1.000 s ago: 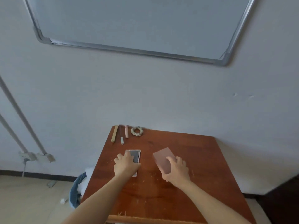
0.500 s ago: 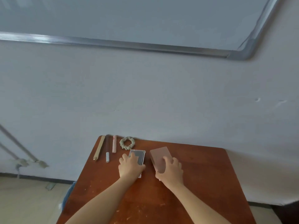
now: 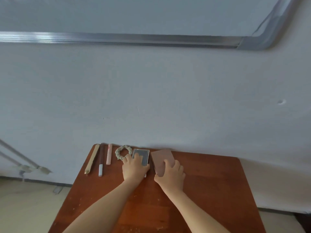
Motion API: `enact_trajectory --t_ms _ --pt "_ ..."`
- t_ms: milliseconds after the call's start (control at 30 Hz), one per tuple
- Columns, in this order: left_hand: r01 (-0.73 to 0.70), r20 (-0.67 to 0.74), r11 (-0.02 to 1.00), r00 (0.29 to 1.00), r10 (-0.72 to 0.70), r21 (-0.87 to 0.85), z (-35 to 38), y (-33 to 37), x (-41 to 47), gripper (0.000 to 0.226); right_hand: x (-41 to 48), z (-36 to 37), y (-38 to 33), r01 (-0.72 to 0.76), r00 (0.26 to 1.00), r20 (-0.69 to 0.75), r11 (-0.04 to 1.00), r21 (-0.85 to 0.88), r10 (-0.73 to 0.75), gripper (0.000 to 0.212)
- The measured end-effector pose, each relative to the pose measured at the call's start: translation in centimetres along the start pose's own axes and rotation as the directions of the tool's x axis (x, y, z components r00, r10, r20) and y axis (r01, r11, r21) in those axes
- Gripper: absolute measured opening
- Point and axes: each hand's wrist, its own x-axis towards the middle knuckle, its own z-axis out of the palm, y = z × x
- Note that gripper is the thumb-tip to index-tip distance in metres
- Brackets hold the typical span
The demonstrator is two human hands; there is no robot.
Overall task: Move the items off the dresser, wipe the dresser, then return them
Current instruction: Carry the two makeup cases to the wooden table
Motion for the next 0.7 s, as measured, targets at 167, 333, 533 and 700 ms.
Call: enact_trajectory --t_ms 167,333,533,700 --pt "-0.003 -0.079 1.000 0.997 0.004 0.011 0.9 -0.2 0.7 0.053 0.4 0.3 -0.4 0.002 1.000 -0.003 1.000 -0.010 -0.002 0.066" --pt "-0.046 -0.119 0.995 0.991 0.056 0.088 1.1 -0.3 0.4 0.052 0.3 0.6 -0.3 0.017 0.999 -0.026 1.000 -0.023 -0.018 0.063" --pt "-0.179 -0.054 0.976 0.981 0.187 0.127 0.0 -2.3 -0.5 0.046 0.5 1.3 -1.5 0.056 0.996 -0.070 0.998 0.005 -0.056 0.047" --pt "-0.273 0.006 0.952 0.962 0.275 0.137 -1.0 -4.3 -0.9 0.045 0.5 1.5 -2.2 0.032 0.996 -0.076 0.998 -0.053 -0.036 0.046"
